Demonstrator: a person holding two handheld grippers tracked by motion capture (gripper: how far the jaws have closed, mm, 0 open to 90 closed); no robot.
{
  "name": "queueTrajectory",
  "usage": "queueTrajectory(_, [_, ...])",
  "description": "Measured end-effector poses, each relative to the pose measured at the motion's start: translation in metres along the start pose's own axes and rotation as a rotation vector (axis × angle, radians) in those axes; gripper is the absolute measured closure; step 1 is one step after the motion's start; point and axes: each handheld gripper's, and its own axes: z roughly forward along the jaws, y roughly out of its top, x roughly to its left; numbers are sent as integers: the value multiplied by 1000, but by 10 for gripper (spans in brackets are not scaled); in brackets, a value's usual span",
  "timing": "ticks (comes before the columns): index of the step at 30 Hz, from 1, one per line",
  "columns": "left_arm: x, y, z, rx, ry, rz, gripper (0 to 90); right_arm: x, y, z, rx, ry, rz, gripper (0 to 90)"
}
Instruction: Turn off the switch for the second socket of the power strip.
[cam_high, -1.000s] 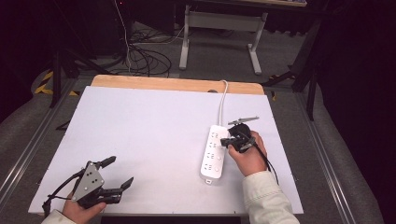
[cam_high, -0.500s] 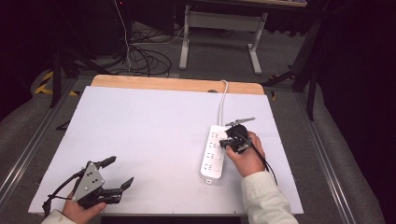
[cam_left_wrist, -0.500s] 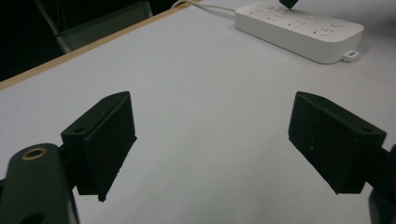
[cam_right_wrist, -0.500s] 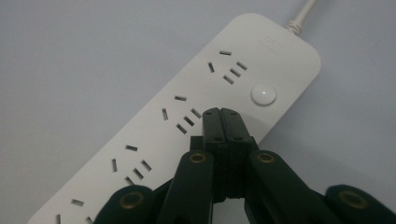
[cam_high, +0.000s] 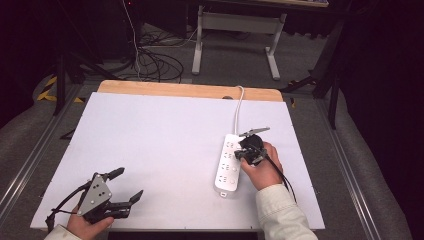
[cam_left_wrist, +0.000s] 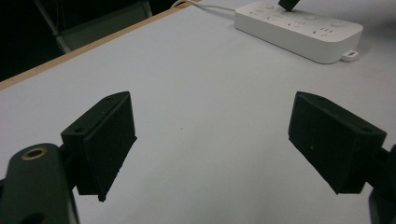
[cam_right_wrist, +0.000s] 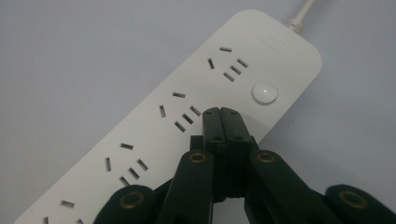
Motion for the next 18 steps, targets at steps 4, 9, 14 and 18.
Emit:
queueTrajectory(4, [0,0,0,1,-1,1,155,0,-1,1,-3,-1,8,900])
queueTrajectory(9, [0,0,0,3,-2,3,155,-2,-4,1,-18,13,27,900])
queueTrajectory(14, [0,0,0,4,-1,9,155,-2,-5,1,-28,7,25,900])
queueTrajectory(18, [-1,0,1,6,-4,3,155,1,-6,1,-32,-8,17,900])
